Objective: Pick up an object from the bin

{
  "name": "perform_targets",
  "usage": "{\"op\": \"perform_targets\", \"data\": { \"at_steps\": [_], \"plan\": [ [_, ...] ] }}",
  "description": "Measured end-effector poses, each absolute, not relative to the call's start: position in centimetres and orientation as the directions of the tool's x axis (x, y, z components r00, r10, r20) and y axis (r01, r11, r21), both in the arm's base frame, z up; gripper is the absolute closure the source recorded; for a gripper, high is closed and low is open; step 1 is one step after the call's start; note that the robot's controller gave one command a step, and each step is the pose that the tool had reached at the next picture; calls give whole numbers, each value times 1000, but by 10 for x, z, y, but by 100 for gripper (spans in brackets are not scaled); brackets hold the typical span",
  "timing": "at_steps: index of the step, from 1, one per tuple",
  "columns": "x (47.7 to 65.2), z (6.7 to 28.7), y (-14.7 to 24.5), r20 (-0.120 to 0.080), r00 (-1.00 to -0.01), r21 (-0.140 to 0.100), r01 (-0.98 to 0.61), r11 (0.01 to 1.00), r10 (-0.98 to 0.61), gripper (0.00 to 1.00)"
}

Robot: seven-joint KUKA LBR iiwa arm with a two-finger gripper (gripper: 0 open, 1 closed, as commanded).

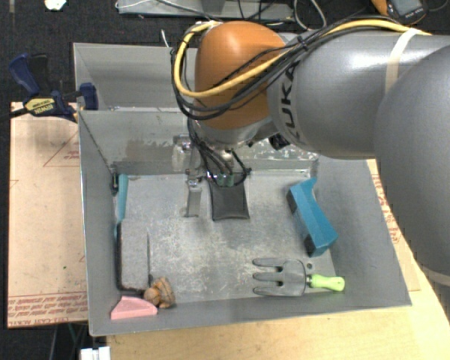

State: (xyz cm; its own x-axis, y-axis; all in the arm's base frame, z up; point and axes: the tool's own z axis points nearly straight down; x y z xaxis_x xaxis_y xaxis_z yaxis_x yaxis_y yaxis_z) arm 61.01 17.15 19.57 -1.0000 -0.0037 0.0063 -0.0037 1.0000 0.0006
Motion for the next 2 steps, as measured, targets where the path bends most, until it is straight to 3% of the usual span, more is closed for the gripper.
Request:
{"op": "perform_targets", "data": {
  "at_steps": [1,2],
  "plan": [
    [612,201,170,-1,-1000,2,-1,1000,-1,0],
    [587,209,125,2,-999,2,-35,999,-35,0]
  ]
}}
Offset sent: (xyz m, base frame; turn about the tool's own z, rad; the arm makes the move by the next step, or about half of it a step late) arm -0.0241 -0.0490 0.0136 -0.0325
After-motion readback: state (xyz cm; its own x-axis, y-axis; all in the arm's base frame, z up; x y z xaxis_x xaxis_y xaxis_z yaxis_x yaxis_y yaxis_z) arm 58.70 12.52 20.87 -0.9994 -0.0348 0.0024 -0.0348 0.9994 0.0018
